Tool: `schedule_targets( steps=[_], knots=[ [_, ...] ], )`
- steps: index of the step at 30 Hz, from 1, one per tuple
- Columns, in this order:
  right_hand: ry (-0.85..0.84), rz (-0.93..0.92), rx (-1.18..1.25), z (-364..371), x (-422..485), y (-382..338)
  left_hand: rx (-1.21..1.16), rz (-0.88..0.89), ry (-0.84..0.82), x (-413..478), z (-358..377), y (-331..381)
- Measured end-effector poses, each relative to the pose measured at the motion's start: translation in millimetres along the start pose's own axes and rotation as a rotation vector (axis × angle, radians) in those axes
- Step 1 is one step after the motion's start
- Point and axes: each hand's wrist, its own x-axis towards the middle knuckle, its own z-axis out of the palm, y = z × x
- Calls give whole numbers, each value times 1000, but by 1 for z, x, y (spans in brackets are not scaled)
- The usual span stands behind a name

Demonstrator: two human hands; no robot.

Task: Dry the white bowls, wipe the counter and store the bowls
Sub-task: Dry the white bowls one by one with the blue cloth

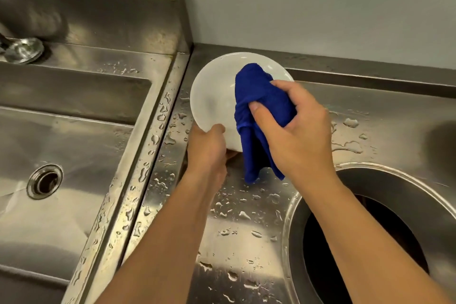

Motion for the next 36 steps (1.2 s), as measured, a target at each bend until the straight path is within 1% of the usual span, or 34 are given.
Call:
schedule_targets(
  steps=[4, 8, 10, 12, 13, 14, 15, 16, 18, 19, 20, 21, 22, 23, 24, 25, 26, 27, 28, 29, 30, 31, 32, 33, 34, 35, 36],
  knots=[
    [-6, 0, 10, -4, 0, -10, -52, 64, -58, -23, -8, 10],
    [72, -37, 5, -39, 7, -40, -165, 113, -169, -66, -5, 46],
    [128, -88, -108, -68, 11, -59, -149, 166, -242, -97, 2, 68],
    [164, -120, -286, -88, 9, -72, -95, 215, -298, -129, 10, 77],
    [176, -132, -340, -96, 8, -81, -66, 234, -322, -144, 15, 77],
    [171, -134, -334, -103, 5, -89, -45, 245, -343, -160, 22, 78],
    [139, -129, -294, -110, 0, -99, -31, 248, -373, -175, 29, 79],
    [59, -107, -222, -115, -7, -105, -29, 246, -403, -186, 36, 79],
    [-174, -46, -91, -134, -28, -111, -3, 274, -404, -203, 46, 82],
    [-286, -20, -93, -144, -38, -108, 11, 309, -382, -207, 48, 84],
    [-345, -18, -166, -160, -47, -102, 28, 352, -358, -212, 50, 85],
    [-351, -27, -273, -173, -52, -95, 42, 385, -340, -215, 50, 83],
    [-294, -37, -389, -187, -56, -87, 71, 397, -319, -221, 51, 77],
    [-169, -45, -473, -197, -55, -83, 97, 394, -306, -227, 52, 70],
    [-7, -45, -495, -201, -52, -82, 100, 378, -307, -234, 56, 62],
    [123, -41, -450, -202, -51, -84, 92, 356, -326, -244, 63, 53],
    [175, -31, -312, -196, -50, -92, 76, 342, -359, -250, 70, 49],
    [138, -21, -143, -190, -51, -98, 74, 338, -379, -254, 79, 49],
    [51, -14, -32, -186, -56, -101, 69, 347, -380, -256, 84, 50],
    [-56, -24, 0, -187, -62, -97, 71, 365, -370, -254, 86, 54],
    [-168, -51, -62, -196, -69, -92, 75, 390, -360, -253, 86, 57],
    [-257, -64, -175, -210, -73, -85, 80, 421, -360, -251, 85, 61],
    [-281, -65, -311, -226, -73, -76, 87, 444, -368, -250, 85, 63],
    [-230, -50, -440, -240, -70, -68, 98, 449, -375, -252, 86, 61],
    [-114, -35, -519, -249, -62, -65, 113, 439, -379, -256, 91, 57],
    [31, -17, -526, -251, -54, -65, 115, 420, -386, -261, 100, 49],
    [139, -10, -470, -247, -47, -71, 100, 389, -394, -267, 109, 42]
  ],
)
